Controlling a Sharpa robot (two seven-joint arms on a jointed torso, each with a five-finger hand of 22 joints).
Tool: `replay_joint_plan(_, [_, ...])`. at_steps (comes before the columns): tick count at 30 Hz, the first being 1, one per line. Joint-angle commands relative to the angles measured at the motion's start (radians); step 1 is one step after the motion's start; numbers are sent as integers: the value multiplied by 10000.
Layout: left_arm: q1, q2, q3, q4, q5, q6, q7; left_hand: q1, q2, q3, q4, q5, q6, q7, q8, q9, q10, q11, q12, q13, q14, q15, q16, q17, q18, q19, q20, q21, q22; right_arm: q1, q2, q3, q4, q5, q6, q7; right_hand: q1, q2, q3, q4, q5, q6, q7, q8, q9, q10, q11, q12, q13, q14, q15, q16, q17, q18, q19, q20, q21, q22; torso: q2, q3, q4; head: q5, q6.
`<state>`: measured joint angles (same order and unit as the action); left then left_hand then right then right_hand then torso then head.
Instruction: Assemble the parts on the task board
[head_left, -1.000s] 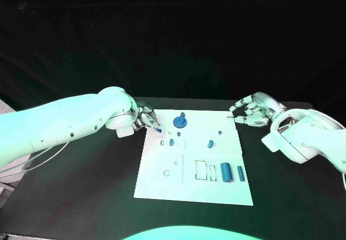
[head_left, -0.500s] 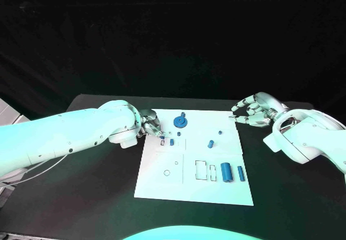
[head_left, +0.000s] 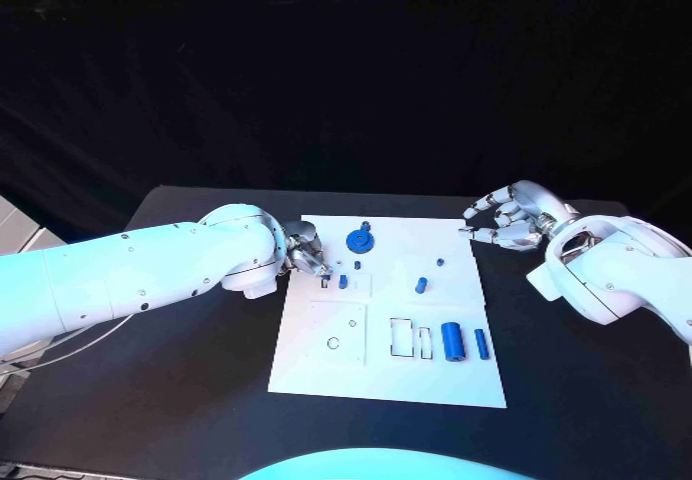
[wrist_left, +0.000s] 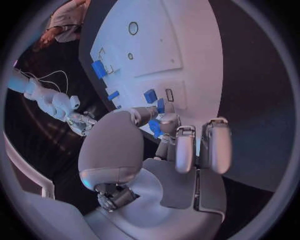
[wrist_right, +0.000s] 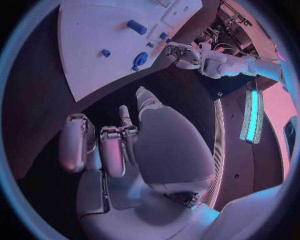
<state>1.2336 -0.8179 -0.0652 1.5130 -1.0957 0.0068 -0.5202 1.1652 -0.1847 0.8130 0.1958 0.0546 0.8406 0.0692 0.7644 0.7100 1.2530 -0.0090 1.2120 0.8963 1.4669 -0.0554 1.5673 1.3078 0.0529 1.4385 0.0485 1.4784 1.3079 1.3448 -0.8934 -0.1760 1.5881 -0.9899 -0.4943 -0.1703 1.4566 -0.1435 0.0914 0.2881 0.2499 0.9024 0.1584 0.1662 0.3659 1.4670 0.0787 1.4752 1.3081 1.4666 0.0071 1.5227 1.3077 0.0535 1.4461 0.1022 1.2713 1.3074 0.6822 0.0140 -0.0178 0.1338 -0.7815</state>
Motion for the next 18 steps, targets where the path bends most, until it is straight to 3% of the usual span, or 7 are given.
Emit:
replay_joint_plan(1, [-6, 38, -4, 41, -327, 356, -102, 11, 55, 1500, -1428, 32, 145, -78, 21, 587, 93, -24, 63, 34, 1039, -88, 35, 2630, -74, 45, 0, 46, 722, -5, -3, 1, -11, -149, -22, 160, -3, -114, 66, -3, 42, -50, -1, 53, -8, 248, -51, -29, 1847, 718, -83, -35, 1410, 146, -63, -1, -33, 628, 5, 0, -2, 6, -32])
replay_joint_plan(18, [-10, 41, -61, -2, -563, 580, -238, -10, 11, 1542, -1470, 42, 170, -89, 21, 584, 131, -36, 74, 61, 1039, -97, 35, 2630, -77, 55, -7, 52, 735, -6, -1, 1, -20, -197, 75, 220, -32, -126, 60, 8, 39, -51, -4, 65, -10, 262, -53, -14, 1858, 727, -86, -25, 1444, 139, -47, -5, -9, 647, -2, -2, 5, -43, -73])
